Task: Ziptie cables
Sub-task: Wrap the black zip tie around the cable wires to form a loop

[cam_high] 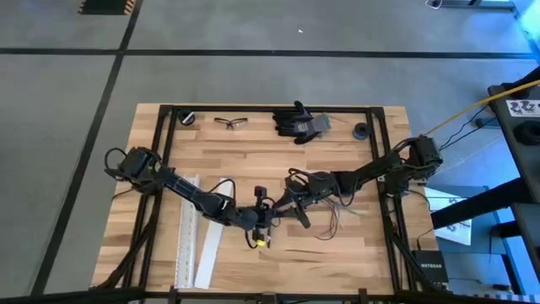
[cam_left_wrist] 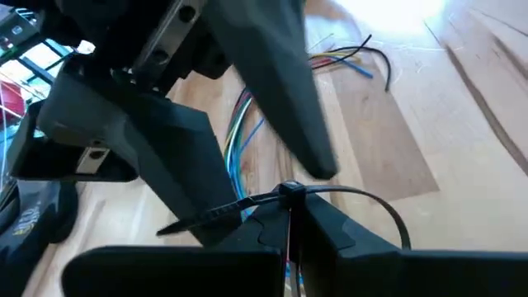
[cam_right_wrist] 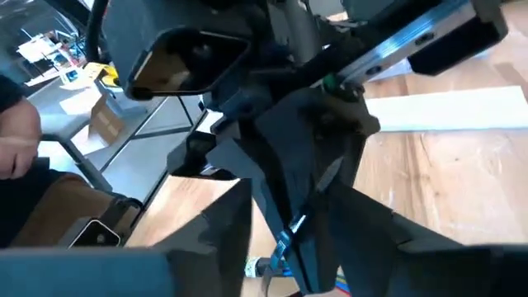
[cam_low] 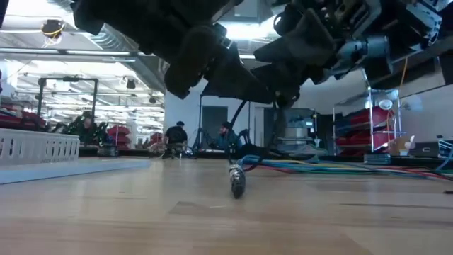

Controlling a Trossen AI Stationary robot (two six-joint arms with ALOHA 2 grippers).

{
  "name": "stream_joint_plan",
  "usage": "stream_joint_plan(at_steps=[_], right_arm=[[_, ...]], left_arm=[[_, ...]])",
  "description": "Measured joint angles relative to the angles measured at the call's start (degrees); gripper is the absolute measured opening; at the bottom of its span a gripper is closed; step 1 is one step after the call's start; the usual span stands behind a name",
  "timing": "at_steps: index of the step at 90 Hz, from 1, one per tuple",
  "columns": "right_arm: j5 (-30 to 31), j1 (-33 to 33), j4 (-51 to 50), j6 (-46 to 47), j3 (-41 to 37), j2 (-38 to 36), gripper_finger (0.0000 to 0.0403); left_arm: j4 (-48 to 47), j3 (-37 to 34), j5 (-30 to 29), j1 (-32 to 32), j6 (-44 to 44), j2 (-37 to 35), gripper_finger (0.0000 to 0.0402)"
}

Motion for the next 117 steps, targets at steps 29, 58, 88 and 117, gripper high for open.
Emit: stream_joint_plan(at_steps=[29, 58, 88, 117], right_arm=[[8.2, 1.6, -0.7, -10.6, 0.0, 0.0, 0.0002], [43.3, 9.7, 5.1, -30.0, -0.1, 0.0, 0.0000], [51.8, 11.3, -7.9, -28.3, 0.0, -9.2, 0.0000], [24.4, 8.1, -17.9, 3.3, -0.1, -8.1, 0.0079]], left_arm=[[-0.4, -0.2, -0.3, 0.1, -3.9, 0.0, 0.0000], [-0.4, 0.0, 1.1, 0.0, -8.5, 2.2, 0.0000], [-1.6, -0.1, 1.2, -1.6, -8.2, 5.7, 0.0000], [0.2, -0.1, 0.8, -1.6, -4.8, 2.2, 0.0000]])
